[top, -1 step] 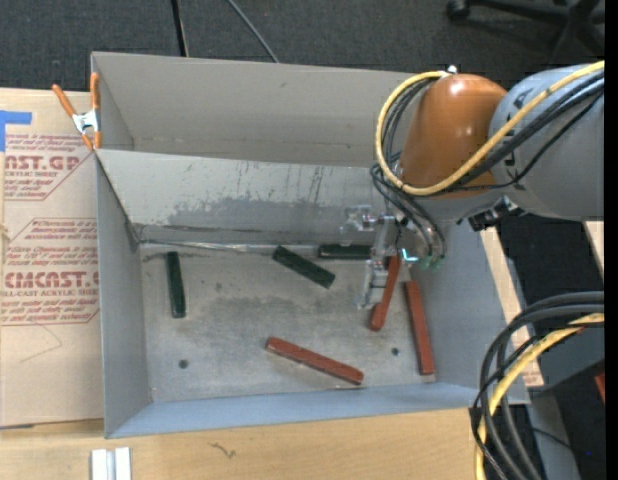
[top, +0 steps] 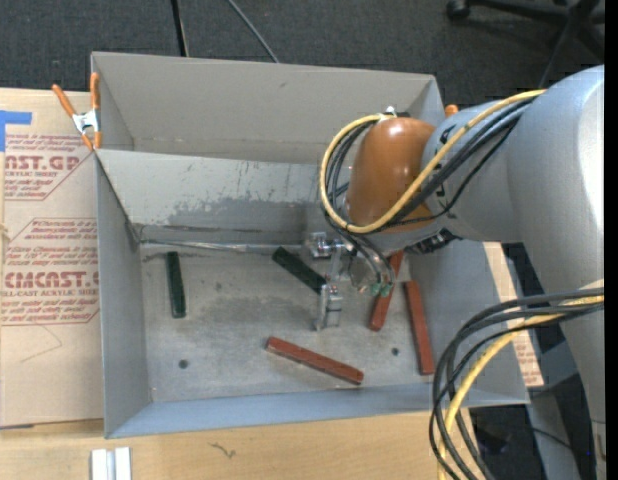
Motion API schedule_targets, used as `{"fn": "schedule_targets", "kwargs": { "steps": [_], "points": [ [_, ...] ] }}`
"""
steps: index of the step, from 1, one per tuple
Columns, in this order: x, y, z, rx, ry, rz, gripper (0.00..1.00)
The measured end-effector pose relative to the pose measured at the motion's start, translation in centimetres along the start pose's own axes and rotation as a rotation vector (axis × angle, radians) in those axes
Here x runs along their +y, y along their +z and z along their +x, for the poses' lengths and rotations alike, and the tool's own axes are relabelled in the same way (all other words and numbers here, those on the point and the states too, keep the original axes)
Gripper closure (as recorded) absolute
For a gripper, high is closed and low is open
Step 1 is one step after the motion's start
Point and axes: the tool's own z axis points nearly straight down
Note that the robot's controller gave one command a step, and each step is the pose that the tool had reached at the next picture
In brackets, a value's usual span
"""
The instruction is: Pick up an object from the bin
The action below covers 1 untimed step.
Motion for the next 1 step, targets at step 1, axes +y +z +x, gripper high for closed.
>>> {"fn": "schedule_targets", "kwargs": {
  "steps": [1],
  "points": [
    [1.32,-3.65,0.62,-0.009,0.005,0.001,0.0]
  ]
}}
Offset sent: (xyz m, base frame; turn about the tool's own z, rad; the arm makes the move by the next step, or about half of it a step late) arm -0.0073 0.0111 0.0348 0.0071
